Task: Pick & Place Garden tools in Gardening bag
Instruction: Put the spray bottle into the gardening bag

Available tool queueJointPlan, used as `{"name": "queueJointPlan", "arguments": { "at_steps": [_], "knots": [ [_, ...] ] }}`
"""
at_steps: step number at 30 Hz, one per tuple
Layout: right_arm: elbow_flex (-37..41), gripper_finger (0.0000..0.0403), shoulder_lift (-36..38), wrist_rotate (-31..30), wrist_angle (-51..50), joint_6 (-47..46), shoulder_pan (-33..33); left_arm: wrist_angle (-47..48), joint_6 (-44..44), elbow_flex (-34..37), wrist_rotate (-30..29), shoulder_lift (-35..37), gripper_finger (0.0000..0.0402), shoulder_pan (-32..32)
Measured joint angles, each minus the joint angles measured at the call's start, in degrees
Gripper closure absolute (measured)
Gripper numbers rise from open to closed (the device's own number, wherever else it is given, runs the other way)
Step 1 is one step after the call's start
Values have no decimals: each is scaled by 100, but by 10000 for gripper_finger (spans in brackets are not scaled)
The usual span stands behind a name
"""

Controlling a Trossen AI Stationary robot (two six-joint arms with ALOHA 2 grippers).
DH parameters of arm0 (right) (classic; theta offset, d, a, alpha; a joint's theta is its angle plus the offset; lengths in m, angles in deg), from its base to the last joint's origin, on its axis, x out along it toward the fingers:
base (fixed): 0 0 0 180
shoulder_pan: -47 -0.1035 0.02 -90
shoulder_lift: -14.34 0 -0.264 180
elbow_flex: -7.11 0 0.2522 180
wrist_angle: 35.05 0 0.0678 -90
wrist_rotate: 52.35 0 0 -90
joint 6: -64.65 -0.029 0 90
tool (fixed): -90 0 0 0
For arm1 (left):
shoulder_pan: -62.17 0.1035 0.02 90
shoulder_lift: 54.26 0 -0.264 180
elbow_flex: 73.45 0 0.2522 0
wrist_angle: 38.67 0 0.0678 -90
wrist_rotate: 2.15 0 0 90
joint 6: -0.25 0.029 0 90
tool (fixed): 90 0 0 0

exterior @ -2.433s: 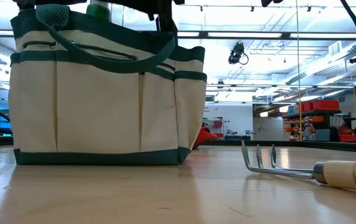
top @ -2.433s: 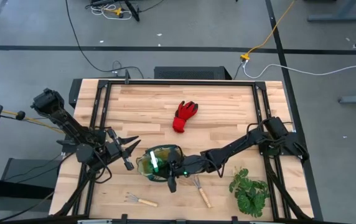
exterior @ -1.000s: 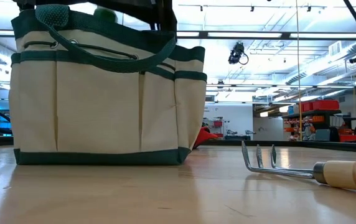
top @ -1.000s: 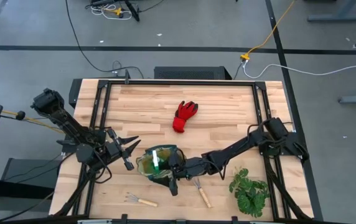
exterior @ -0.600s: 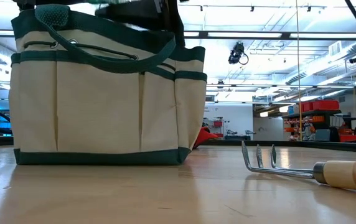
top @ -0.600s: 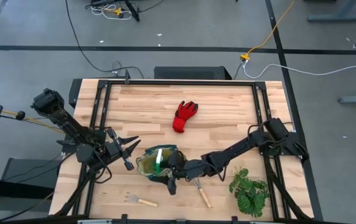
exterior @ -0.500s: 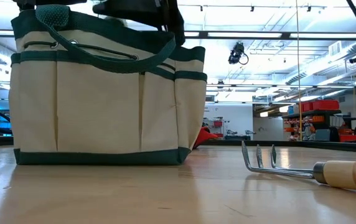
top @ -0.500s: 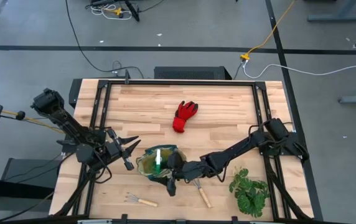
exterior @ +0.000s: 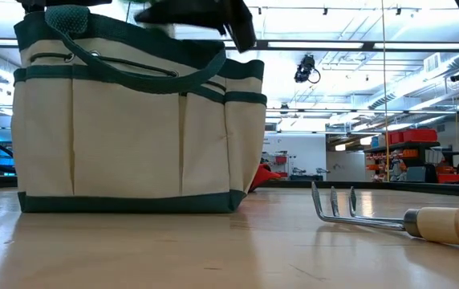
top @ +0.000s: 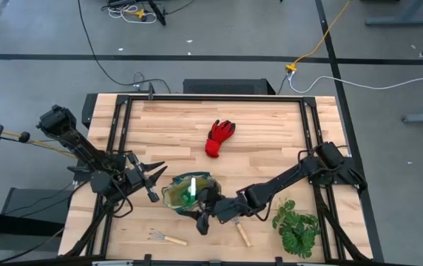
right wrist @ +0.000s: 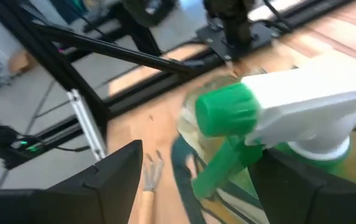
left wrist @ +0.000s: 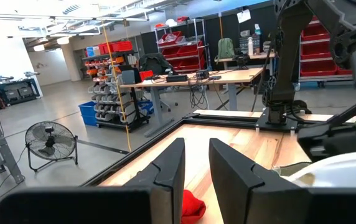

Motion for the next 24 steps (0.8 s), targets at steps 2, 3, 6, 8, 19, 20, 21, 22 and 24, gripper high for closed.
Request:
{"name": "queueJointPlan", "arguments": {
  "at_steps": [2, 3, 6, 8, 19, 20, 21, 22, 24],
  "knots": [
    [0, 120, 0, 20, -199, -29, -4, 0, 0, 1, -1, 0, 321, 0],
    [0, 120, 0, 10, -262, -29, -13, 0, 0, 0, -1, 0, 321, 0],
    [0, 120, 0, -14, -287, -32, -24, 0, 0, 0, -1, 0, 321, 0],
    [0, 120, 0, -13, -289, -34, -24, 0, 0, 0, -1, 0, 321, 0],
    [0, 120, 0, 536, -425, -87, -188, 0, 1, 0, -1, 0, 321, 0],
    [0, 120, 0, 550, -406, -48, -203, 0, 1, 0, -1, 0, 321, 0],
    [0, 120, 0, 541, -372, 2, -214, 0, 0, 0, -1, 0, 321, 0],
    [0, 120, 0, 461, -306, 84, -214, 0, 0, 0, -1, 0, 321, 0],
    [0, 120, 0, 179, -93, 225, -200, 0, 0, 0, -1, 0, 321, 0]
  ]
}}
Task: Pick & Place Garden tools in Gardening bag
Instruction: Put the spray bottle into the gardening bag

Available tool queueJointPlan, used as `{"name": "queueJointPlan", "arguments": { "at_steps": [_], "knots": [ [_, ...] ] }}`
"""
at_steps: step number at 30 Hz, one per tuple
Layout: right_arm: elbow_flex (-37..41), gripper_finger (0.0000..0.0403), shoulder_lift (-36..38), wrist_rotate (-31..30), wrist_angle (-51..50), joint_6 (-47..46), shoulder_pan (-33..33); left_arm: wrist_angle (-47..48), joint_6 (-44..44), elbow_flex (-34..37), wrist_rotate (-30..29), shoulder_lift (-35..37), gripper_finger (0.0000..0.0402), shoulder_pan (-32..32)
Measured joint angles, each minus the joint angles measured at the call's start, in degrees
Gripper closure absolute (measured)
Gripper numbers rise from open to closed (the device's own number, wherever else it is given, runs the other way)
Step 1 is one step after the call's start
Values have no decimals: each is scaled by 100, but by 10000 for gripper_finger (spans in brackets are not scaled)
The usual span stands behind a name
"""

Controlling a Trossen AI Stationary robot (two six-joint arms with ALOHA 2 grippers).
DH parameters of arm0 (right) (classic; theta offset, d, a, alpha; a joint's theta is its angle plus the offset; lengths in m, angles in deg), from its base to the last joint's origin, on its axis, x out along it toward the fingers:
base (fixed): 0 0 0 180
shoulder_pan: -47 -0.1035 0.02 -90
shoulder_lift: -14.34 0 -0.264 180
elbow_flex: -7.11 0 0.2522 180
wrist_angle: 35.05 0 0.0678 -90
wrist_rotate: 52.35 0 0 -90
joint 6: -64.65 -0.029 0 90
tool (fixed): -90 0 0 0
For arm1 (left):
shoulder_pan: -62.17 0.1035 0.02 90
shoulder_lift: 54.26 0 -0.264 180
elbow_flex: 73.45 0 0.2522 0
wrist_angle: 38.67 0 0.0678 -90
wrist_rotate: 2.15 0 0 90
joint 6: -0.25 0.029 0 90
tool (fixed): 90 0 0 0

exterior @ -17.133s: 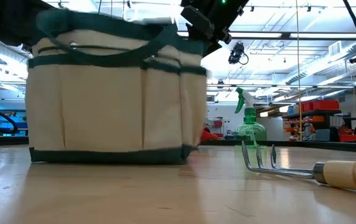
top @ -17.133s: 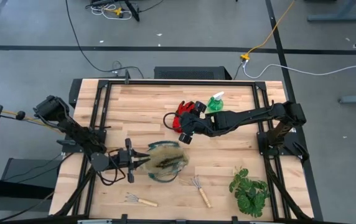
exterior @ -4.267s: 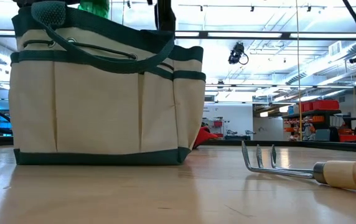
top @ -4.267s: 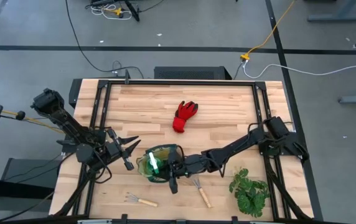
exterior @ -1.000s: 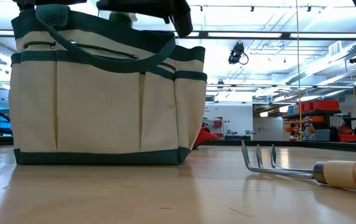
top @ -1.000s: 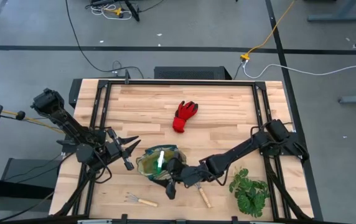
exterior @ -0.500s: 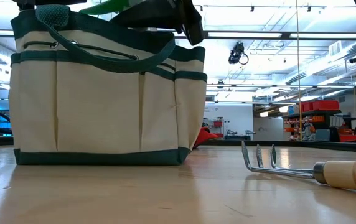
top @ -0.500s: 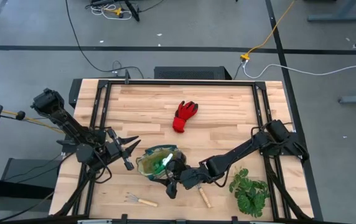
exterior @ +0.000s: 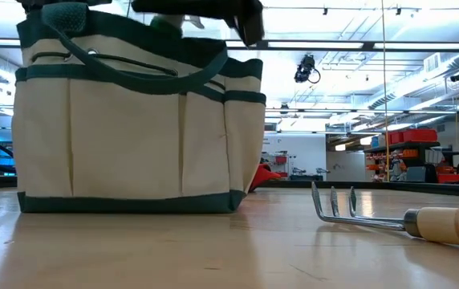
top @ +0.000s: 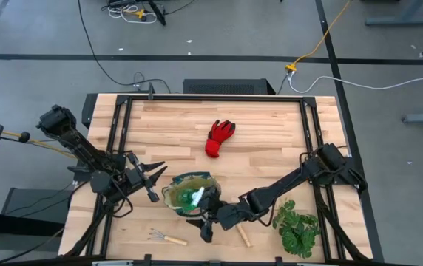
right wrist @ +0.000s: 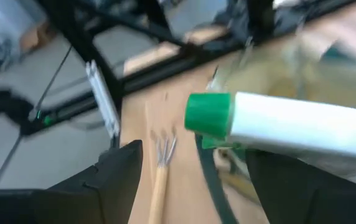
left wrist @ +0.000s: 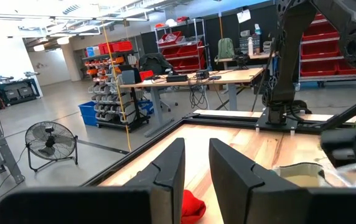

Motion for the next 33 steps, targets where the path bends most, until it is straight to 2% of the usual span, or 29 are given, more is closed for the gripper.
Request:
{"name": "queueJointPlan", "arguments": {
  "at_steps": [5, 10, 14, 27, 33],
  "knots": [
    [0, 120, 0, -26, 401, 163, 185, 0, 0, 0, 0, 0, 321, 0],
    [0, 120, 0, -93, 83, 61, 271, 0, 0, 0, 0, 0, 321, 0],
    [0, 120, 0, 23, -323, -326, 279, 2, 0, 0, 0, 0, 321, 0],
    [-2, 120, 13, 741, -139, -293, 255, 15, 0, 0, 0, 0, 321, 0],
    [-2, 120, 80, 861, -157, -244, 235, 24, 0, 0, 0, 0, 321, -1]
  ]
}}
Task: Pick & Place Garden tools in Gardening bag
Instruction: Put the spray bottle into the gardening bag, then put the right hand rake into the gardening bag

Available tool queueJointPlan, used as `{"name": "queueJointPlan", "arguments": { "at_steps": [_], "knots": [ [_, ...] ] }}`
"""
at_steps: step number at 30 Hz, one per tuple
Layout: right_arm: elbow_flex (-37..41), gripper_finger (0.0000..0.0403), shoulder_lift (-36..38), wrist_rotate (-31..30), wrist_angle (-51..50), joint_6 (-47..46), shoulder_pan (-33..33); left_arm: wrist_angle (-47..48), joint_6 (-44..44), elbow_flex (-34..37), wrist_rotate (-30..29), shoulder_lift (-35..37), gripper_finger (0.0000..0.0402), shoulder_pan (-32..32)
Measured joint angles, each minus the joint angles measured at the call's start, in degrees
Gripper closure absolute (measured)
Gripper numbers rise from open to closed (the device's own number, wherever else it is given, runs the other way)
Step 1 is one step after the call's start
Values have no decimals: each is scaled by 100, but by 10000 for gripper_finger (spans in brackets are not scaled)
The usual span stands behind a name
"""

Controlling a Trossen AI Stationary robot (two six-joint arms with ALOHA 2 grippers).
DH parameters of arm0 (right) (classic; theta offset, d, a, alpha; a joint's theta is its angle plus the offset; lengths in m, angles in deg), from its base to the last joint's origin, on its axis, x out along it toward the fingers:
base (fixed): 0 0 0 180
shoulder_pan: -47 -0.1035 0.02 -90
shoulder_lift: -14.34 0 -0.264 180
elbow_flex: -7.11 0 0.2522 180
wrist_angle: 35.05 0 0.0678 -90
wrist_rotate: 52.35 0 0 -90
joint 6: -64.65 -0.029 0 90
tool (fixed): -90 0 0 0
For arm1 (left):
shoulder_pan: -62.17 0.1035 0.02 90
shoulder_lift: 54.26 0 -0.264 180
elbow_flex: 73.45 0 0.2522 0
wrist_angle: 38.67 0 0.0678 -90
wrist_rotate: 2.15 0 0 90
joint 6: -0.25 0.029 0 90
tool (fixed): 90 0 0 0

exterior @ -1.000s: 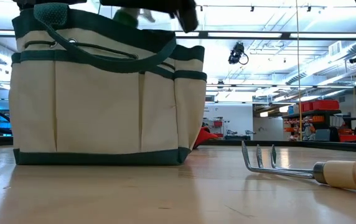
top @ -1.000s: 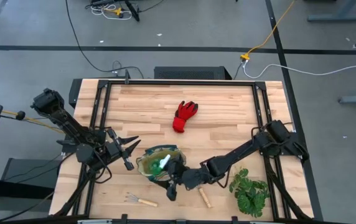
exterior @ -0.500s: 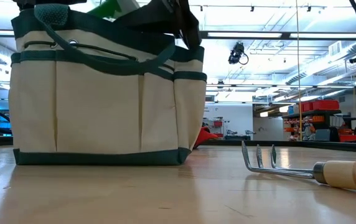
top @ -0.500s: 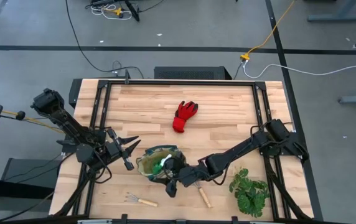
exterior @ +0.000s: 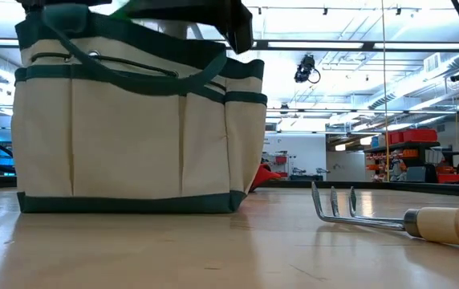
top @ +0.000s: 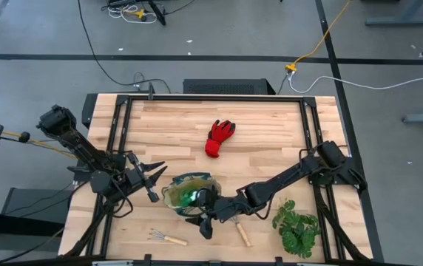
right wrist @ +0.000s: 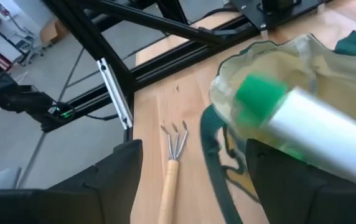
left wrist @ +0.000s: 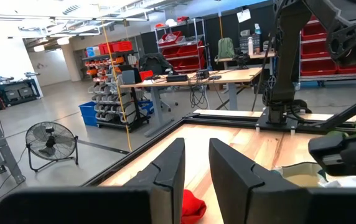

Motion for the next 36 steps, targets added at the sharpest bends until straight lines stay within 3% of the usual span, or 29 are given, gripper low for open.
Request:
{"name": "queueJointPlan", "arguments": {
  "at_steps": [14, 19, 25, 36],
  "knots": [
    [-2, 120, 258, 280, -215, 148, 0, 17, 0, 0, 0, 0, 321, -1],
    [-2, 120, 501, 94, -316, 382, 29, 20, 0, 0, -7, 0, 321, -1],
    [-2, 120, 897, -673, -1330, 327, 144, 18, 0, 0, -17, 0, 321, -68],
    [-2, 120, 1074, -651, -2169, 194, 557, 17, 0, 0, -41, 0, 321, -71]
  ]
}}
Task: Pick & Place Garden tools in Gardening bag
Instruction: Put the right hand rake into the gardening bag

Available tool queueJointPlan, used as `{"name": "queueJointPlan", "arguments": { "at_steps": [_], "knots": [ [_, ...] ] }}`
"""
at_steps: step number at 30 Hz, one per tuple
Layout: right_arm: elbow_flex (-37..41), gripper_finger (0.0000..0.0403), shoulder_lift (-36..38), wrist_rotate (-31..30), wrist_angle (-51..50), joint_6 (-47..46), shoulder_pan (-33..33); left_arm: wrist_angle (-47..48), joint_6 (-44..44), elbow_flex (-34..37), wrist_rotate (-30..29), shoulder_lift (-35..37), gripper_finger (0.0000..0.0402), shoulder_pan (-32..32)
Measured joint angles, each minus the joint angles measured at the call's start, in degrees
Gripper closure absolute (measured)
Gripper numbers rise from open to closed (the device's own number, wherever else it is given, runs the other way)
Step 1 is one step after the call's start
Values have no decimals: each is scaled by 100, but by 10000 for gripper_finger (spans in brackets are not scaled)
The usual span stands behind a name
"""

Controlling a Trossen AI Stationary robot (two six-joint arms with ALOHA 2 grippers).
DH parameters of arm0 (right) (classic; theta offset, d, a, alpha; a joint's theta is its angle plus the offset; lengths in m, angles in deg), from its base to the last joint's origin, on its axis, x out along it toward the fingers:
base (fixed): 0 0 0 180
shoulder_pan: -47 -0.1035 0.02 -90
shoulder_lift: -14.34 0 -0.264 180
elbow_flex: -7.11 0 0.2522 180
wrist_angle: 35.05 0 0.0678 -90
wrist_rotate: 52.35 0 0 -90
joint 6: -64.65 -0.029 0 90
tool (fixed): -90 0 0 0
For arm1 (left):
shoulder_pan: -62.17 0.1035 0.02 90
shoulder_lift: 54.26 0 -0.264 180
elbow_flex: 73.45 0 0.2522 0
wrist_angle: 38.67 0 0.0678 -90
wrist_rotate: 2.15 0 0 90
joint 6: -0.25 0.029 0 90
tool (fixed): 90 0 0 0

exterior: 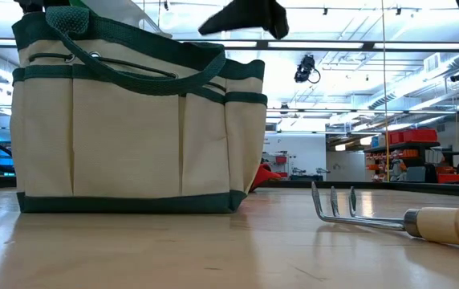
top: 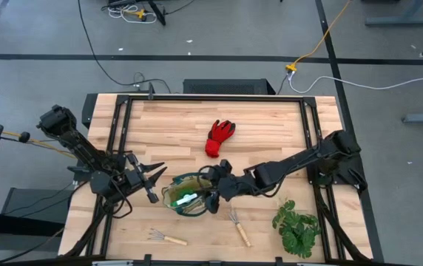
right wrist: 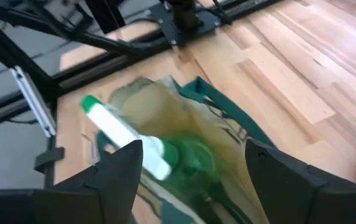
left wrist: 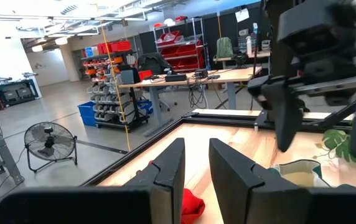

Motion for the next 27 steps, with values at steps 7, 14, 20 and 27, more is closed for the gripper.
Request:
{"name": "queueJointPlan", "arguments": {
  "at_steps": [7, 14, 20, 27],
  "knots": [
    [0, 120, 94, 300, -237, 0, 324, 0, -1, 0, -1, 0, 321, 0],
    [2, 120, 388, 891, -1218, -259, 441, 0, 0, 0, -15, 0, 321, 0],
    [0, 127, 696, 1257, -2292, -1018, 266, -2, 0, 0, -18, 0, 321, 0],
    [0, 142, 661, 1922, -2713, -1796, -148, -2, 0, 0, -18, 0, 321, 0]
  ]
}}
